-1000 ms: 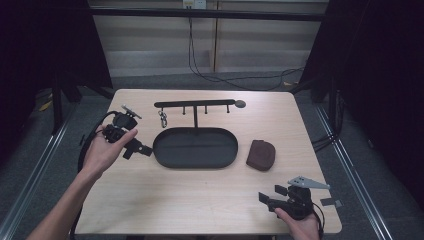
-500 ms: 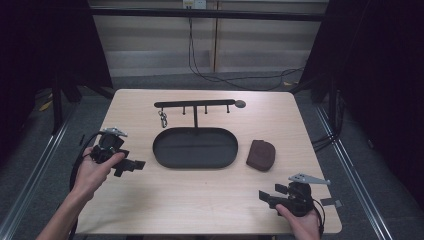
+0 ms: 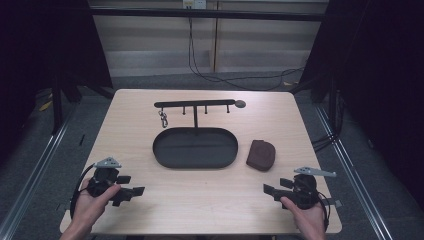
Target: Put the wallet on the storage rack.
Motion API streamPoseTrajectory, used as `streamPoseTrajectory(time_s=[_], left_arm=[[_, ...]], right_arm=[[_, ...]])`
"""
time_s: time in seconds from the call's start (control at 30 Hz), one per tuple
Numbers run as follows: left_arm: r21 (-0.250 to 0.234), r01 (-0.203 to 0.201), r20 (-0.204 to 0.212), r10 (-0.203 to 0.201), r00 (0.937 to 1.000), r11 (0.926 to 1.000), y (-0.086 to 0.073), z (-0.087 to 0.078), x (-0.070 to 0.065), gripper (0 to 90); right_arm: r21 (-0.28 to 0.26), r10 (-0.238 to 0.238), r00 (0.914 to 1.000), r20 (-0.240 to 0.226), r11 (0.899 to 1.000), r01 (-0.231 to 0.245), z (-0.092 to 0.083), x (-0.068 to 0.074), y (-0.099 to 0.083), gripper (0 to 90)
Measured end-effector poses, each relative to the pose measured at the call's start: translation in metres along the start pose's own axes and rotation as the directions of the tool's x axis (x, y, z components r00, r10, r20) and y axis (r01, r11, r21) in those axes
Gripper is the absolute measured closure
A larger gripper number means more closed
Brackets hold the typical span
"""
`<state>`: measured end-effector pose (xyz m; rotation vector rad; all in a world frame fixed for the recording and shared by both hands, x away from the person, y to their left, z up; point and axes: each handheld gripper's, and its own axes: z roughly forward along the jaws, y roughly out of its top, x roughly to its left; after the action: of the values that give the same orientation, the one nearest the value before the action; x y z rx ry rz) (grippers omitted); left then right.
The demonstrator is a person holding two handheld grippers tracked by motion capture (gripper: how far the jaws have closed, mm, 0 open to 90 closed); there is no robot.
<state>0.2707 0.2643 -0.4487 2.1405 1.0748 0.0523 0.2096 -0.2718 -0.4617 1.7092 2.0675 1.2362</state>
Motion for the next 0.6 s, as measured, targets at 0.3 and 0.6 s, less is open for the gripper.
streamPoseTrajectory(time_s=[0.3,0.6], left_arm=[[-0.065,0.000,-0.030,-0.002,0.9995,0.9979,-0.032,-0.005,-0.005,22.0],[-0.079,-0.007,-0.018,0.006,0.9998,0.9968,-0.049,-0.010,-0.009,22.0]], right_arm=[[0.053,-0.031,0.9995,-0.003,0.998,0.032,0.001,0.002,0.013,24.2],[0.059,-0.066,0.9978,0.012,0.996,0.065,0.010,0.010,0.036,27.2]])
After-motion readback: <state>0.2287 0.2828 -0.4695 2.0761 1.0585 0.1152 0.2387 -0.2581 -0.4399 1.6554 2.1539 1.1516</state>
